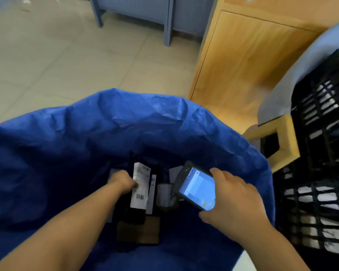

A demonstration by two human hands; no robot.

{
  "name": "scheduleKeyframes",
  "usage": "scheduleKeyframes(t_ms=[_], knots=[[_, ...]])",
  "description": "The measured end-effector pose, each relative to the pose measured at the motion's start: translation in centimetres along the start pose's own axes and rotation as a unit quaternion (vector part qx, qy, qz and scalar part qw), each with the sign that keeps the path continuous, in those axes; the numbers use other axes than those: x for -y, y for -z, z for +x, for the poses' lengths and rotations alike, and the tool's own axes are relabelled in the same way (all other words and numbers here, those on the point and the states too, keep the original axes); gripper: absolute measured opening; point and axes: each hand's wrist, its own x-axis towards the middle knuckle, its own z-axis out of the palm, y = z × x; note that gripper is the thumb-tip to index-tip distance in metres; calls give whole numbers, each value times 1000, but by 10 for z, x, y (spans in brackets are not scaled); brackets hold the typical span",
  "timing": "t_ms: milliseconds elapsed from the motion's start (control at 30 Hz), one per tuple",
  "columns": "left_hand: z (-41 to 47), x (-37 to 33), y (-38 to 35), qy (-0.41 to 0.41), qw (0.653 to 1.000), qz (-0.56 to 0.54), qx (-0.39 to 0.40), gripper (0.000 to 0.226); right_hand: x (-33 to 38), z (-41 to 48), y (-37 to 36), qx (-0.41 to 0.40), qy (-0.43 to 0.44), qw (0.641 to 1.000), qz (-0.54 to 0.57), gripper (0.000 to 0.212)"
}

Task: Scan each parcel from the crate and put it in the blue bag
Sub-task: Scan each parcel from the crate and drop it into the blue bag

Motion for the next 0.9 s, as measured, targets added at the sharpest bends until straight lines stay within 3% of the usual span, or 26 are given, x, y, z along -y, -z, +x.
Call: scheduleKeyframes(t_ms=[100, 500, 900], knots=[[20, 6, -20, -1, 1000, -2, 17, 21, -1, 14, -10, 7, 5, 1000, 6, 77], [34, 22, -46, -15, 992, 96, 83, 32, -11, 25, -12, 22, -10, 1000, 1, 75], [-62, -20, 26, -173, 975, 133, -37, 17, -19, -45, 46, -48, -70, 996, 13, 77]])
